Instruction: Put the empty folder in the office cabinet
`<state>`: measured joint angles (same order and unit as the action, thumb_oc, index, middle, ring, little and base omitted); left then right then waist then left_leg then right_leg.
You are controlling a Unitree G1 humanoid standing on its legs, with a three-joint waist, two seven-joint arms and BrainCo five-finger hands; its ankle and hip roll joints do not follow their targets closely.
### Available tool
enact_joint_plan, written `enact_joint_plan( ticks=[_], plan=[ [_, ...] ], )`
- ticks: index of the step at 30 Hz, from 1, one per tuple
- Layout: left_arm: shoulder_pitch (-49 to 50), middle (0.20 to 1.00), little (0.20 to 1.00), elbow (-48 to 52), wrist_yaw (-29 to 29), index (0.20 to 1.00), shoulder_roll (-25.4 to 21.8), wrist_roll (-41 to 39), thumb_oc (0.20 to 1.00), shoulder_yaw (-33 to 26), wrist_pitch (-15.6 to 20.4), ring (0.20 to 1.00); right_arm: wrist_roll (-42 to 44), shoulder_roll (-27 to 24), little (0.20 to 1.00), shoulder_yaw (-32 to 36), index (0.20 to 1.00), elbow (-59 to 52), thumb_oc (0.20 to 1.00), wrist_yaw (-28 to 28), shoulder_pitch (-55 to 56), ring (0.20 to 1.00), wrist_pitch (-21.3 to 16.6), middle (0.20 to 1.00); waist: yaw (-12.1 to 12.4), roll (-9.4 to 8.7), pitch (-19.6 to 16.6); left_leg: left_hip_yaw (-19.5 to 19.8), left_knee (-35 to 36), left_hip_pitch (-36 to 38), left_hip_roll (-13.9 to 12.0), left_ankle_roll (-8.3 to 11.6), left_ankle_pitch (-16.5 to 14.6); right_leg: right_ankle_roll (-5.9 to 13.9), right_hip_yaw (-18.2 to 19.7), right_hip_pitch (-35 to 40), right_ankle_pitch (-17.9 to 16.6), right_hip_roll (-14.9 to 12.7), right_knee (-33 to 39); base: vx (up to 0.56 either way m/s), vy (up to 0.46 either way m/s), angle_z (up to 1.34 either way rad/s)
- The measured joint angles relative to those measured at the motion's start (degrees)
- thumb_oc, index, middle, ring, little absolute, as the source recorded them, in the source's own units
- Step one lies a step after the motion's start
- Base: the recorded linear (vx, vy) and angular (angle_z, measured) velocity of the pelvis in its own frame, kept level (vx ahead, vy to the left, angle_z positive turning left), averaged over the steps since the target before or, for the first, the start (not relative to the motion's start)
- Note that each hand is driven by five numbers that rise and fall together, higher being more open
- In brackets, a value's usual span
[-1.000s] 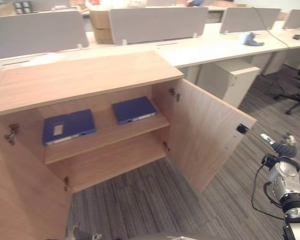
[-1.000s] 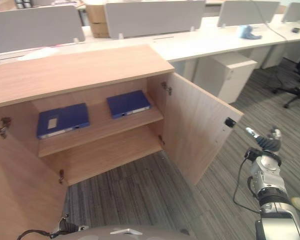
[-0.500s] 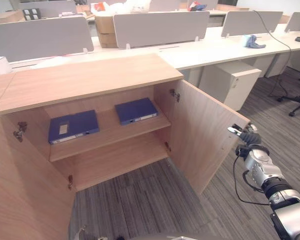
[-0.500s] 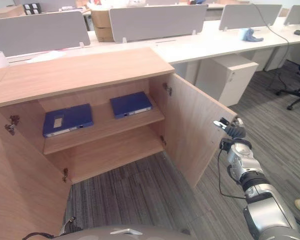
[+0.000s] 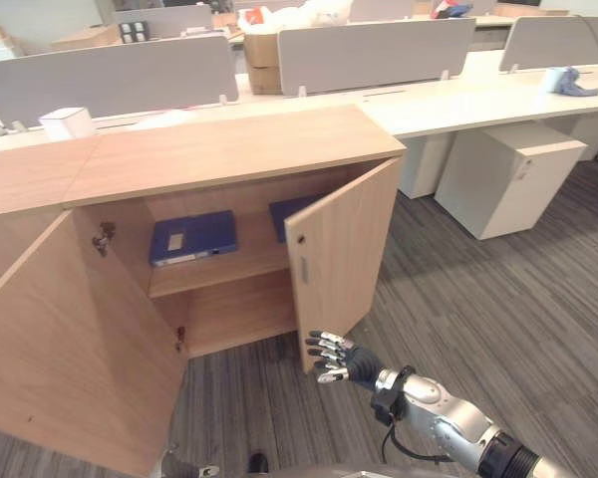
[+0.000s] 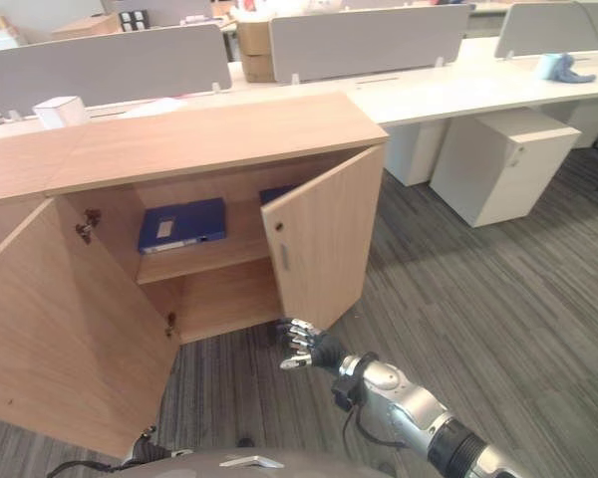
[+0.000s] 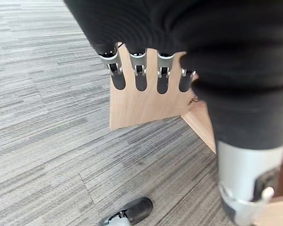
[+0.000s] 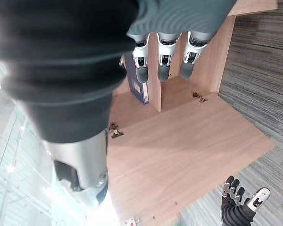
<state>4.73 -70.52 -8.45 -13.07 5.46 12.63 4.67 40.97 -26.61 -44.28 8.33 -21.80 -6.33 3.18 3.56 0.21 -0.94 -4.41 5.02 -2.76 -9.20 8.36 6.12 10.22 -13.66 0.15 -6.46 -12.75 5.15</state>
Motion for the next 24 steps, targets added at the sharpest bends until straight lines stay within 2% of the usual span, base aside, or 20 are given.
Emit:
enact_joint_plan(
  ticks=[5, 11, 12, 13, 15, 16, 18, 20, 21, 23, 24],
  plan=[
    [0.2, 1.0, 1.0, 0.5, 0.0, 1.0, 0.5, 0.1, 1.0, -1.0, 0.0, 1.0, 0.0, -0.3, 1.0, 3.9, 1.0, 0.3, 1.0, 0.6, -1.7, 1.0, -0.9, 1.0, 0.0, -0.8, 0.5, 0.0, 0.0, 0.2, -0.5, -0.01, 0.0, 0.29, 0.3, 0.1, -0.2, 0.5, 0.0, 0.01, -0.034, -0.03],
    [-0.5, 1.0, 1.0, 0.9, 0.0, 1.0, 0.7, 0.1, 1.0, -1.4, 0.2, 1.0, -2.3, -1.1, 1.0, 6.7, 1.0, 2.5, 1.0, 1.6, 1.2, 1.0, -1.6, 1.0, -0.2, -0.05, 1.2, 0.3, 0.0, 0.4, -0.8, -0.03, 0.0, 0.31, 0.1, 0.7, -0.2, 0.9, 0.0, -0.03, -0.034, 0.05],
    [-0.5, 1.0, 1.0, 0.9, -0.3, 1.0, 0.6, 0.1, 1.0, -1.7, 0.2, 1.0, -6.5, 0.4, 1.0, 11.8, 1.0, 10.0, 1.0, 4.5, 3.3, 1.0, -2.6, 1.0, -0.1, -0.31, 1.2, 0.5, 0.0, 0.4, -0.7, -0.03, 0.0, 0.23, -0.6, 1.2, -0.1, 0.7, 0.0, -0.04, -0.059, 0.21],
    [-0.4, 1.0, 1.0, 0.9, -0.4, 1.0, 0.6, -0.1, 1.0, -1.6, 0.1, 1.0, -9.1, 0.7, 1.0, 14.0, 1.0, 15.0, 1.0, 6.6, 4.4, 1.0, -3.2, 1.0, -0.1, 0.28, 1.6, 0.6, 0.0, 0.3, -0.7, -0.05, 0.0, 0.28, -0.6, 1.1, -0.2, 0.8, 0.0, -0.04, -0.072, 0.22],
    [-0.4, 1.0, 1.0, 1.6, -1.3, 1.0, 0.6, -0.6, 1.0, -2.2, 0.1, 1.0, -16.3, 4.8, 1.0, 22.4, 1.0, 28.5, 1.0, 12.1, 4.5, 1.0, -4.1, 1.0, 0.1, 0.37, 2.1, 1.5, 0.0, 0.4, -0.7, -0.4, 0.3, 0.29, -1.3, 2.2, -0.2, 0.9, 0.0, -0.01, -0.046, 0.19],
    [0.6, 1.0, 1.0, 4.5, -2.6, 1.0, 1.0, -1.7, 1.0, -4.1, 0.1, 1.0, -23.7, 6.3, 1.0, 29.7, 1.0, 40.6, 1.0, 19.3, 4.7, 1.0, -2.0, 1.0, 0.3, 1.22, 3.3, 2.3, 0.0, 0.7, -0.7, -0.88, 0.6, 0.48, -2.2, 3.5, 0.0, 1.0, 0.0, -0.02, -0.044, 0.27],
    [2.4, 1.0, 1.0, 6.0, -4.2, 1.0, 1.2, -3.3, 1.0, -5.6, 0.2, 1.0, -29.1, 5.4, 1.0, 32.2, 1.0, 44.8, 1.0, 24.5, 5.9, 1.0, -0.7, 1.0, 0.1, 2.83, 4.4, 3.3, -0.1, 1.2, -0.7, -1.2, 0.9, 0.08, -2.6, 4.0, 0.5, 1.2, 0.0, -0.06, -0.024, 0.1],
    [3.7, 1.0, 1.0, 8.1, -5.9, 1.0, 1.7, -5.5, 1.0, -8.7, 0.5, 1.0, -32.2, 6.7, 1.0, 38.6, 1.0, 56.9, 1.0, 29.4, 3.7, 1.0, -1.4, 1.0, 0.3, 3.83, 4.8, 6.6, -0.7, 1.4, -0.5, -1.8, 2.7, 0.13, -2.8, 4.5, 0.8, 1.9, 0.0, -0.06, 0.003, 0.12],
    [4.2, 1.0, 1.0, 8.6, -7.2, 1.0, 1.9, -7.2, 1.0, -8.8, 0.7, 1.0, -33.2, 5.7, 1.0, 42.1, 1.0, 63.5, 1.0, 33.4, 3.6, 1.0, 0.8, 1.0, 0.9, 4.84, 5.0, 8.0, -1.2, 1.1, -0.5, -1.61, 3.2, 0.21, -3.6, 5.0, 1.3, 2.0, 0.0, -0.12, 0.042, 0.28],
    [5.4, 1.0, 1.0, 7.1, -8.3, 1.0, 2.3, -7.8, 1.0, -9.9, 0.5, 1.0, -34.0, 3.9, 1.0, 45.5, 1.0, 69.1, 1.0, 36.3, 5.0, 1.0, 0.9, 1.0, 1.1, 6.58, 5.4, 9.6, -1.8, -0.2, -0.5, -0.82, 4.1, 0.37, -4.7, 5.0, 1.5, 2.3, 0.0, -0.14, 0.056, 0.26],
    [5.4, 1.0, 1.0, 7.1, -8.3, 1.0, 2.3, -7.8, 1.0, -9.9, 0.5, 1.0, -34.0, 3.9, 1.0, 45.5, 1.0, 69.1, 1.0, 36.3, 5.0, 1.0, 0.9, 1.0, 1.1, 6.58, 5.4, 9.6, -1.8, -0.2, -0.5, -0.82, 4.1, 0.37, -4.7, 5.0, 1.5, 2.3, 0.0, -0.18, 0.094, 0.5]
  ],
)
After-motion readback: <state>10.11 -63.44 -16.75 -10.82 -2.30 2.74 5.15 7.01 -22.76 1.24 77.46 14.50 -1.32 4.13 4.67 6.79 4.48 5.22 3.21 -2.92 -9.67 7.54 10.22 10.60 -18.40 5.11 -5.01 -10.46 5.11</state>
